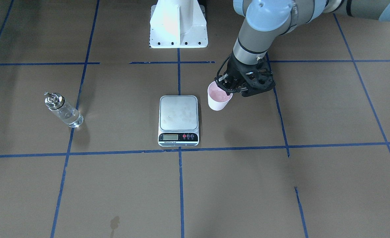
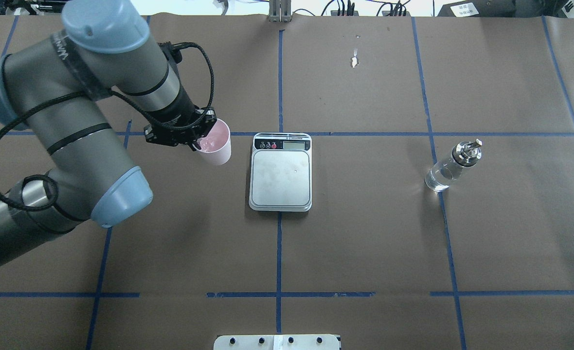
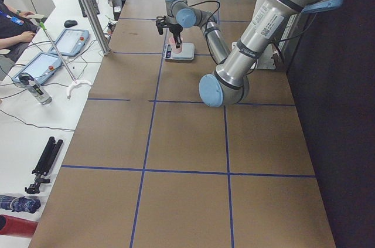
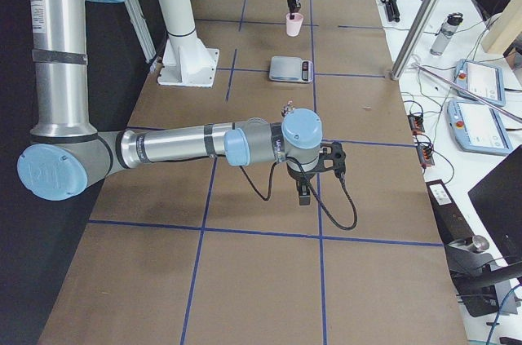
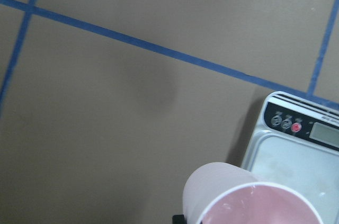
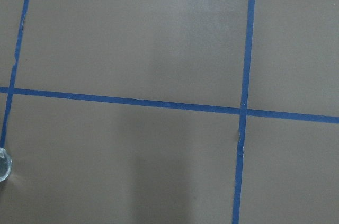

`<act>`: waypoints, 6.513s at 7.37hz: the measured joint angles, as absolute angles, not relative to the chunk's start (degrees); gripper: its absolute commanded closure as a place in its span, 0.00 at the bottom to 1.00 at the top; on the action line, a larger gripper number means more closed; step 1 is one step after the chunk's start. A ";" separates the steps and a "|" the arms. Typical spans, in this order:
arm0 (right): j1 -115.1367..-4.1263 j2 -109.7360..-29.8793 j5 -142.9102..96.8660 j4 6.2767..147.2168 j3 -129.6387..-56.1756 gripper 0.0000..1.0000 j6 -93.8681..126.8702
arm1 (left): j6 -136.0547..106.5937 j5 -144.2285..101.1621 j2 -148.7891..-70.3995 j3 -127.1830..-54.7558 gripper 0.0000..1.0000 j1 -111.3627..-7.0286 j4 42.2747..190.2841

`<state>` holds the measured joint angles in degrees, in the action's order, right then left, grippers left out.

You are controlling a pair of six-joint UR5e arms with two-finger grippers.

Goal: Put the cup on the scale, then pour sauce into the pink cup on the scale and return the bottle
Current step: 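Carry the pink cup with the left gripper onto the scale, then open the left gripper and lift it off the cup, then withdraw the left arm while the right gripper approaches the glass bottle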

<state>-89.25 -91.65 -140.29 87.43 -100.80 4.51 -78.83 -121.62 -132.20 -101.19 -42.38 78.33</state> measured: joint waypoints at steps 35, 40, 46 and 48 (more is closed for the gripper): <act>-41.03 -98.23 -102.87 83.74 -137.65 0.00 71.38 | -56.63 -121.27 -112.84 -122.56 0.00 -49.86 76.93; -22.50 -110.47 -74.75 52.61 -129.53 0.00 73.88 | -45.67 -121.08 -108.22 -122.87 0.00 -53.08 77.26; -19.49 -112.05 -65.97 40.80 -121.62 0.00 66.95 | -27.44 -121.28 -102.38 -122.18 0.00 -60.07 77.75; -16.75 -111.10 -61.63 37.00 -118.22 0.00 66.31 | -23.90 -121.23 -101.10 -121.26 0.00 -61.58 78.98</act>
<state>-16.75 -111.10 -61.63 37.00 -118.22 66.31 -23.90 -121.23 -101.10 -121.26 -61.58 78.98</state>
